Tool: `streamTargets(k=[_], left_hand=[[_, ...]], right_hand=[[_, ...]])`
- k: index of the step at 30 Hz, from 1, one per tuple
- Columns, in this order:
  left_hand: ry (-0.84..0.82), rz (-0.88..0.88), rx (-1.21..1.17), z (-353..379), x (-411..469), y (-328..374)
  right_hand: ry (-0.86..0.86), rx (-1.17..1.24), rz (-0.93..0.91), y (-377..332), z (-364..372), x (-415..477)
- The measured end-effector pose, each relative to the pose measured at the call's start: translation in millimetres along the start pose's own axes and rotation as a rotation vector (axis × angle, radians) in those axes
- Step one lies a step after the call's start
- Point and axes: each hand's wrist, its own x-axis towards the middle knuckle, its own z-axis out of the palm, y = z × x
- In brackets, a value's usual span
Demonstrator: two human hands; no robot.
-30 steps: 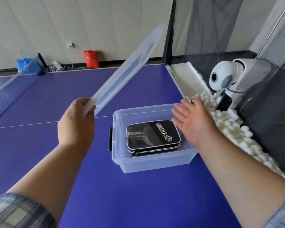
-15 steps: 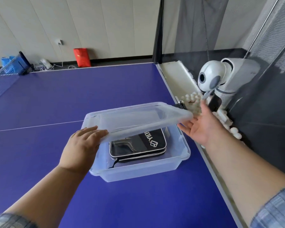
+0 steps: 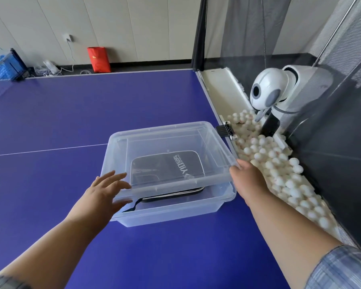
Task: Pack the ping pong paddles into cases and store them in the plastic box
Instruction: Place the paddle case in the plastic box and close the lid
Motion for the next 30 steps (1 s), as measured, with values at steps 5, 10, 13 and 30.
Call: streamTargets(k=[5,10,13,30], left_hand=[[-0.098,-0.028,-0.021,4.6,-4.4,-10.4],[-0.135,-0.072,-0.059,13.7,-15.2,-13.8],[-0.125,-0.085,-0.060,13.7,-19.7,-14.0],[-0.126,-0.140,0.131,37.8,-26.4,18.6]], right_hand=[[0.009,-0.146,-0.027,15.0,11.6,-3.9],[-0.010,-0.154,-0.049,27.8,20.5,-17.1],[-0.006,-0.188,-0.052,30.4,23.7,-20.1],[-0.046,-0.247,-0.104,45.4,39.7,-16.8]])
